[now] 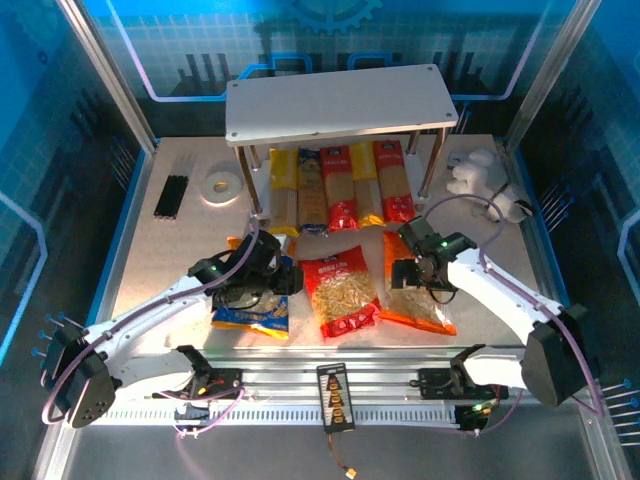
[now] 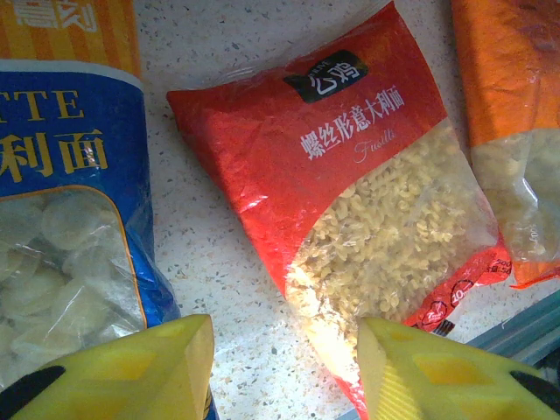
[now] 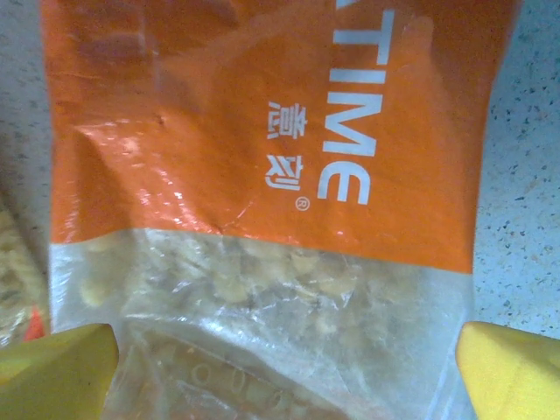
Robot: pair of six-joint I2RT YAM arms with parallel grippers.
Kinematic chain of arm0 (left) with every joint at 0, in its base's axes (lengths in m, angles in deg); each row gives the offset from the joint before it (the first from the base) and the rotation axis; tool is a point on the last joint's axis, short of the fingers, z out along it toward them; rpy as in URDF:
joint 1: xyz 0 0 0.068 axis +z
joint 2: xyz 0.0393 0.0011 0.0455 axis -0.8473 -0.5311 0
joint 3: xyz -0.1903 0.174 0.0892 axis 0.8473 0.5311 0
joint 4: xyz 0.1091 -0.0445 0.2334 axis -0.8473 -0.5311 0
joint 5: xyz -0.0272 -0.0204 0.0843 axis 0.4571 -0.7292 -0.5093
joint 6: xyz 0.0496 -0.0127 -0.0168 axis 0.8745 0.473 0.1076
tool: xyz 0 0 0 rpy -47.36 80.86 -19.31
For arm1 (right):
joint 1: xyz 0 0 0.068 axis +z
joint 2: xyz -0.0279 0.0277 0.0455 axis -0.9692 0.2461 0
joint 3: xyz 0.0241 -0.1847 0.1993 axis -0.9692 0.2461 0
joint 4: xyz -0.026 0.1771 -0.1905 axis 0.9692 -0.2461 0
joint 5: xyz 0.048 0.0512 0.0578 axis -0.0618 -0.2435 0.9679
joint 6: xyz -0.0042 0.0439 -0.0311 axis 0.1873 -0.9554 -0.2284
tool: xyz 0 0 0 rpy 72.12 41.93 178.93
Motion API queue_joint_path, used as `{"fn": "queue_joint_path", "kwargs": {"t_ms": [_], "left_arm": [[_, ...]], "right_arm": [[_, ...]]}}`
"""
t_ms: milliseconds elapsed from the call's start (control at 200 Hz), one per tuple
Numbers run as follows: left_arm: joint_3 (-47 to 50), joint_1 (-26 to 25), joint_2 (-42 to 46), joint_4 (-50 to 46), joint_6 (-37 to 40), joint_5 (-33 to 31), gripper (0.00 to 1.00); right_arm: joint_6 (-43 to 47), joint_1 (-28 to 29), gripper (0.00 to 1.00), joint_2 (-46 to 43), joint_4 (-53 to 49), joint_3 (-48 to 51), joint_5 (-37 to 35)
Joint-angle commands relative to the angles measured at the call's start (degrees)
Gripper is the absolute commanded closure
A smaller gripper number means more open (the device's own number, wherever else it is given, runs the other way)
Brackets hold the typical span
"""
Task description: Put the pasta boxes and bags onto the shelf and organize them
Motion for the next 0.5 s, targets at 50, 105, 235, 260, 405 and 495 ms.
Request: {"fn": "queue_joint_path", "kwargs": {"t_ms": [50, 105, 235, 260, 405, 495], "left_arm": [[0.8, -0.4, 0.2, 0.3, -0.6, -1.3, 0.52], [0.8, -0.4, 0.2, 0.1, -0.4, -1.5, 0.52], [0.7, -0.4, 0.2, 0.1, -0.1, -1.9, 0.51], [0.7, -0.4, 0.2, 0.1, -0.1, -1.9, 0.51], [0.7, -0.4, 0.1, -0.1, 0.3, -2.3, 0.51], [0.5, -0.4, -0.1, -0.1, 0.5, -2.5, 0.5]], "right_arm": [[0.9, -1.6, 0.0, 3.5, 2.1, 0.3, 1.0], [0.9, -1.9, 0.0, 4.3, 2.9, 0.6, 1.7], [1.3, -2.9, 0.0, 6.7, 4.1, 0.2, 2.9], [1.4, -3.0, 0.0, 7.2, 4.3, 0.2, 3.2], [2.2, -3.9, 0.0, 10.0, 4.8, 0.0, 4.6], [2.6, -4.4, 0.0, 11.4, 5.1, 0.3, 5.3]]}}
